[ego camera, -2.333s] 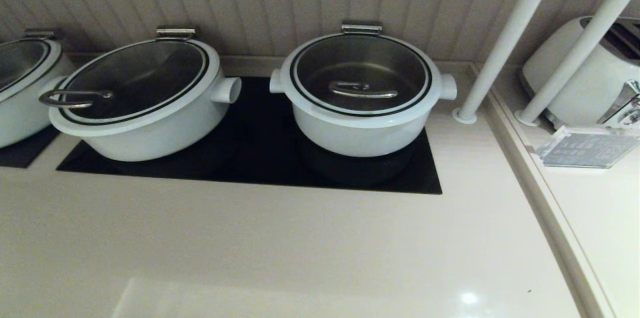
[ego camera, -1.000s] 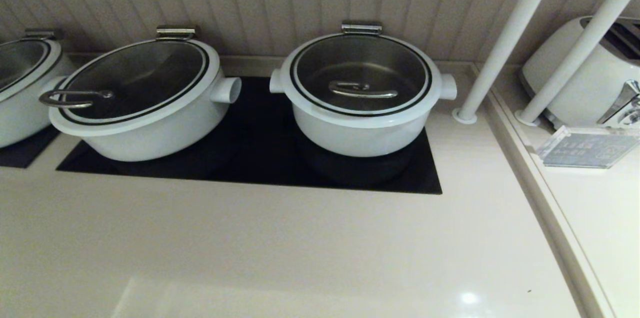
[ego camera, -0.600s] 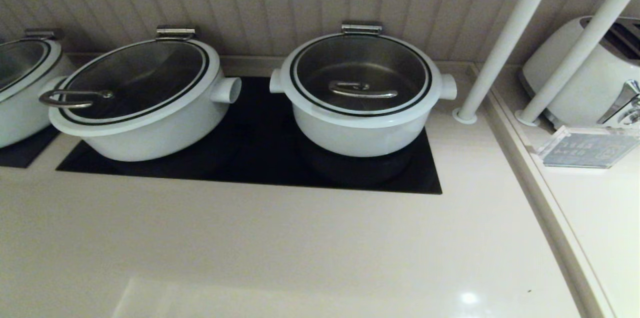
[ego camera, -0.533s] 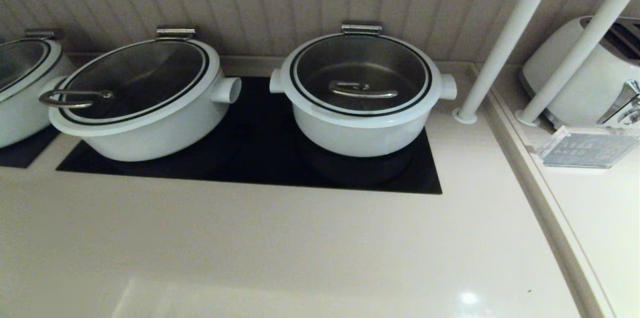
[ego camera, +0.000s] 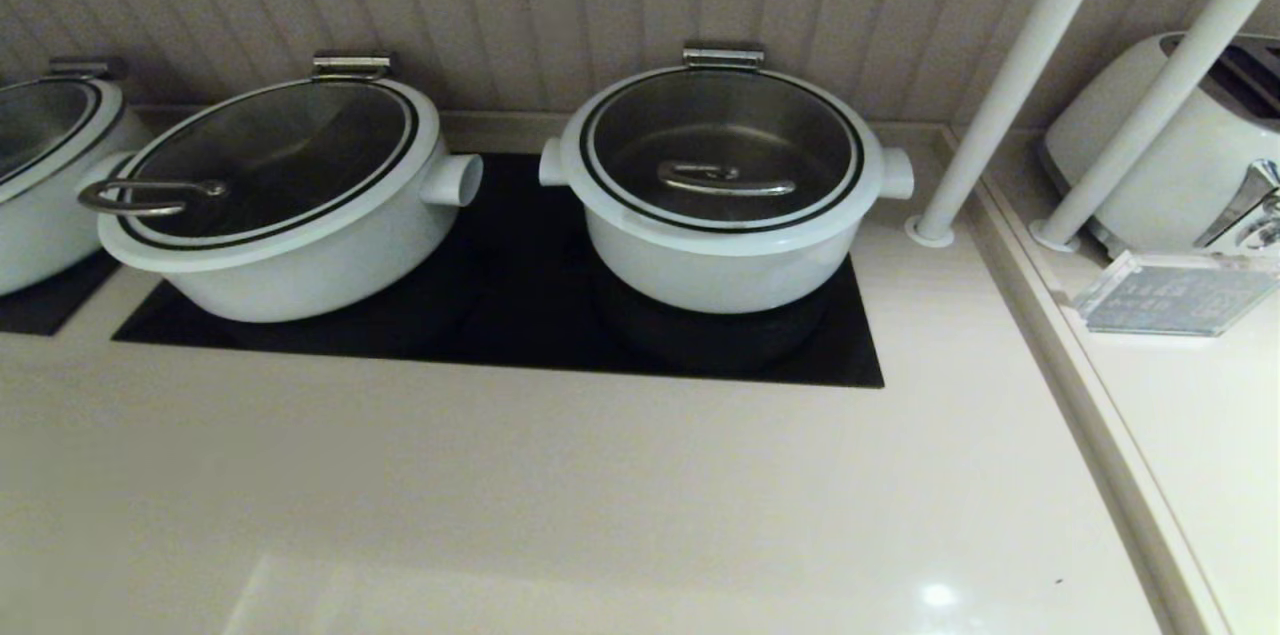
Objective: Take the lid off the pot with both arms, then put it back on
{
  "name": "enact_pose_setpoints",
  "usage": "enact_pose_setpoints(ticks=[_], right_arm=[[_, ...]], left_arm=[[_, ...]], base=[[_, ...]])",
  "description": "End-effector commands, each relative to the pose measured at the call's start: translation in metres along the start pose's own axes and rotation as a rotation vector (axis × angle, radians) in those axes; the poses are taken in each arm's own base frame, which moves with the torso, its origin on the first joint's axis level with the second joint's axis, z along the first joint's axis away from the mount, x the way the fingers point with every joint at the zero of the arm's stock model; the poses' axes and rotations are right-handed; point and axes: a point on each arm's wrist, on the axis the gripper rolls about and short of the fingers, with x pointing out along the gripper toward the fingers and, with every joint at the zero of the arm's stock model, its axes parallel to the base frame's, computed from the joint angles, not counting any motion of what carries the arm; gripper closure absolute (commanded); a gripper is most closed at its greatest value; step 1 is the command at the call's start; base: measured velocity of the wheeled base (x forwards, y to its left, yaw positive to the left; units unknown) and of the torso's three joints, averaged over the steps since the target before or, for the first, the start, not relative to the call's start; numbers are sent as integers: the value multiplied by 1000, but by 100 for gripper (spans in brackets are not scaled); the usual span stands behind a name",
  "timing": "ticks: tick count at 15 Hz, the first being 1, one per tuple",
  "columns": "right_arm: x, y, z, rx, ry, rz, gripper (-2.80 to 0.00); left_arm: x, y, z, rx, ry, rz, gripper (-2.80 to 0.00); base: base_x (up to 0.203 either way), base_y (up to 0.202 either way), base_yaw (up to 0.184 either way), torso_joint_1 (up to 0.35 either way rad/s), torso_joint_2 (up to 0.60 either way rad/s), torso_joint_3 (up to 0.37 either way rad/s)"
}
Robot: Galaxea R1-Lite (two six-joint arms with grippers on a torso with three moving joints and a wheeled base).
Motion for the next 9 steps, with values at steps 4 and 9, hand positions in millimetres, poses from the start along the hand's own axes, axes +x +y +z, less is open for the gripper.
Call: enact_pose_setpoints(ticks=[4, 9], right_arm=[[0, 0, 0, 3, 6, -4, 0], [0, 0, 0, -2, 3, 1, 0]], left_arm=[[0, 0, 0, 0, 0, 0, 0], [0, 0, 0, -1, 0, 0, 0]], base=[[0, 0, 0, 0, 0, 0], [0, 0, 0, 0, 0, 0]])
